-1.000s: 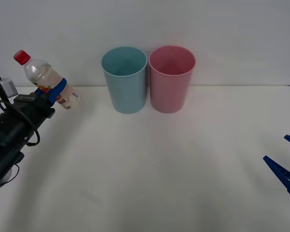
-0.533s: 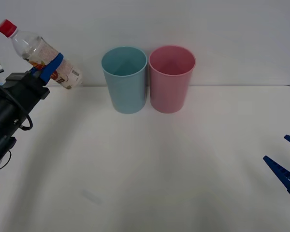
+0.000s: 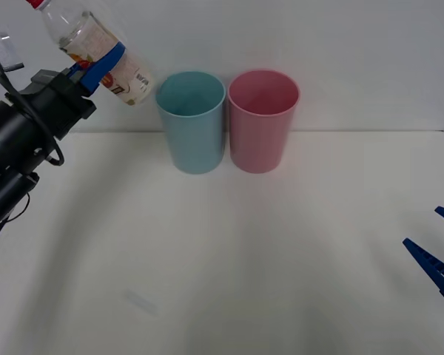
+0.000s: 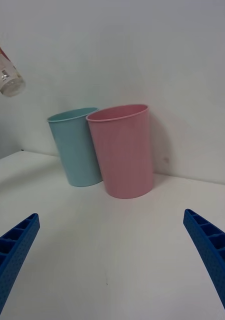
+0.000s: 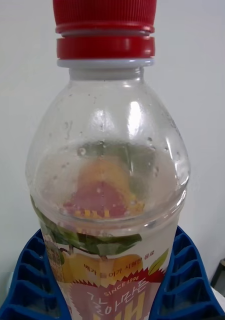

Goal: Grasp the object on the table and drop it into the matching bin: aluminum can to the light blue bin, PET bottle to the pink bin.

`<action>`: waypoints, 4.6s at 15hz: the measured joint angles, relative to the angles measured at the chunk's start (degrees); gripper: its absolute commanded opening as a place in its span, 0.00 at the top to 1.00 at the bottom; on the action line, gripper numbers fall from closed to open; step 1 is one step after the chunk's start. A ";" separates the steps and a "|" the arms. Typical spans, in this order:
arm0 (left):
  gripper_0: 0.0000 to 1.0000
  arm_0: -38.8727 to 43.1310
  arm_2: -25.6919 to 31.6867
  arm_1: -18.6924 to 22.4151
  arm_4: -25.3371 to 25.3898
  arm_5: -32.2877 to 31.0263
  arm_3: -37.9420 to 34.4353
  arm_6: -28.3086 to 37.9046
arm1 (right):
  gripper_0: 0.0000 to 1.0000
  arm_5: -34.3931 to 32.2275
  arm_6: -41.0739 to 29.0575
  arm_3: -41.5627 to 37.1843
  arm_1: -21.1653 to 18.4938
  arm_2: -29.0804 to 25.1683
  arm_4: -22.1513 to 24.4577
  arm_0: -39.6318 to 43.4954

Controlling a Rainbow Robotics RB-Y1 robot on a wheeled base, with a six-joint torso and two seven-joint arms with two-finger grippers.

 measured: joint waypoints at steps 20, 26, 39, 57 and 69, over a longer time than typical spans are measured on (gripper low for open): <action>0.99 -34.32 -15.81 -17.02 -7.78 13.63 37.17 -26.27 | 0.00 0.00 0.00 0.00 0.00 0.00 0.00 0.00; 0.99 -36.10 -23.19 -18.91 -7.87 22.57 37.37 -26.23 | 0.00 0.00 0.00 0.00 0.00 0.00 0.00 0.00; 0.00 -36.44 -26.00 -18.51 -6.42 24.64 37.39 -24.88 | 0.00 0.00 0.00 0.00 0.00 0.00 0.00 0.00; 0.00 -11.41 -18.99 4.26 11.52 10.30 11.18 -23.34 | 0.00 0.00 0.00 0.00 0.00 0.00 0.00 0.00; 0.00 11.16 15.54 7.72 7.62 -26.31 9.05 -22.04 | 0.00 0.00 0.00 0.00 0.00 0.00 0.00 0.00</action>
